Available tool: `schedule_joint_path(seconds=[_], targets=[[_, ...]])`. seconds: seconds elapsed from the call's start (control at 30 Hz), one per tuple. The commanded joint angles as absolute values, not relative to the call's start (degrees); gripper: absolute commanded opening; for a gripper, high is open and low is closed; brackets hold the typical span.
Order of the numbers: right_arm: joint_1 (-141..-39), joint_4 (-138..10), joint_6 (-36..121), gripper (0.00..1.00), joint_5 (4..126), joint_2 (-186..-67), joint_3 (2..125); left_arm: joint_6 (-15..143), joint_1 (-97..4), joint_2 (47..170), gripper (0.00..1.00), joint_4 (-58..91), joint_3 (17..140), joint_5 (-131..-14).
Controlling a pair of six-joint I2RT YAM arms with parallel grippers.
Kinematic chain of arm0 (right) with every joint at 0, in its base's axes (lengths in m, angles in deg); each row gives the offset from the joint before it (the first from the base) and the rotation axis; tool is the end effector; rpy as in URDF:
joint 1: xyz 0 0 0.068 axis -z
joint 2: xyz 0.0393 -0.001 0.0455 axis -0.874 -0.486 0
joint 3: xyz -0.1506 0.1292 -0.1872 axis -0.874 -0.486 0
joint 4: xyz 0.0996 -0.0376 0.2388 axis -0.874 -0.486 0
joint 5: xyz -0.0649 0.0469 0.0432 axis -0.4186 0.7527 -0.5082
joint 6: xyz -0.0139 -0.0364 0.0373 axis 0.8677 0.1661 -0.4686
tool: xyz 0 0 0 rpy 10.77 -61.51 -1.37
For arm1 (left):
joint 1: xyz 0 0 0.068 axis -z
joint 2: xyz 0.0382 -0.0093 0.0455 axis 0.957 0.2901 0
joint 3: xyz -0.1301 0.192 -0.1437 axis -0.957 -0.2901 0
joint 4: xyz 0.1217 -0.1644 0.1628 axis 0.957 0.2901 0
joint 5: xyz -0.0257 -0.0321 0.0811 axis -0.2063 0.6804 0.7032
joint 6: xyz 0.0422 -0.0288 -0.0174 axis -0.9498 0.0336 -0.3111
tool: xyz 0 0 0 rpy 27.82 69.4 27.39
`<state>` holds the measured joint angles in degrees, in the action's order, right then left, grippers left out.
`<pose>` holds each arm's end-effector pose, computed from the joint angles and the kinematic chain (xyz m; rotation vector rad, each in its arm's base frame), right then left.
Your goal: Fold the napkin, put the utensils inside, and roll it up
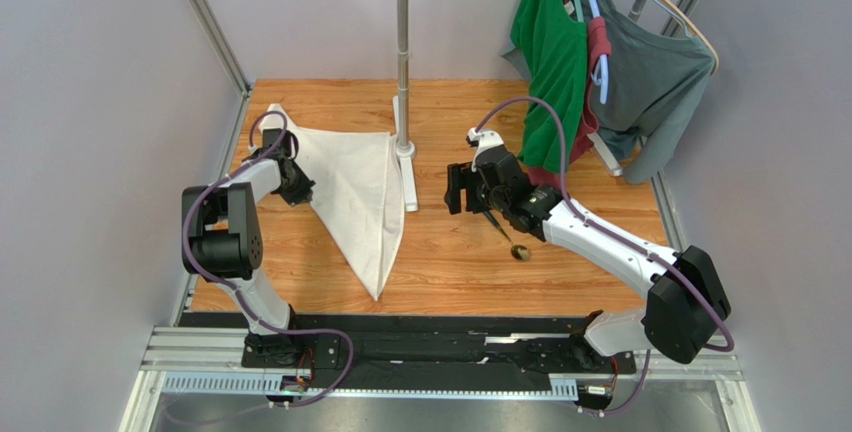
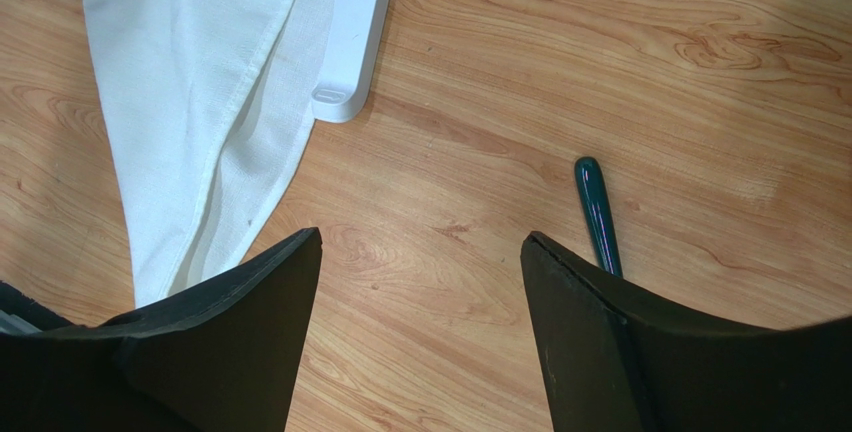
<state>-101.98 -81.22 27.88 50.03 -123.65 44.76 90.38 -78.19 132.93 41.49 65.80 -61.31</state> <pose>0.2303 0.1947 0.2687 -0.3298 2.2694 0.4380 0.3382 0.0315 0.1614 -1.0006 2.4853 -0.1194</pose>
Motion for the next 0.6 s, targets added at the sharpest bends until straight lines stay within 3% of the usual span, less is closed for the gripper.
schedule_joint_path(seconds=[0.0, 0.57], targets=[[-101.71, -79.7, 27.74, 0.78, 49.3, -121.82, 46.0, 89.58, -80.25, 132.75, 0.0, 43.4, 66.5, -63.61], [-104.07, -75.93, 27.39, 0.77, 54.05, -127.44, 48.02, 88.26, -88.16, 116.33, 0.0, 48.5, 53.94, -60.72]])
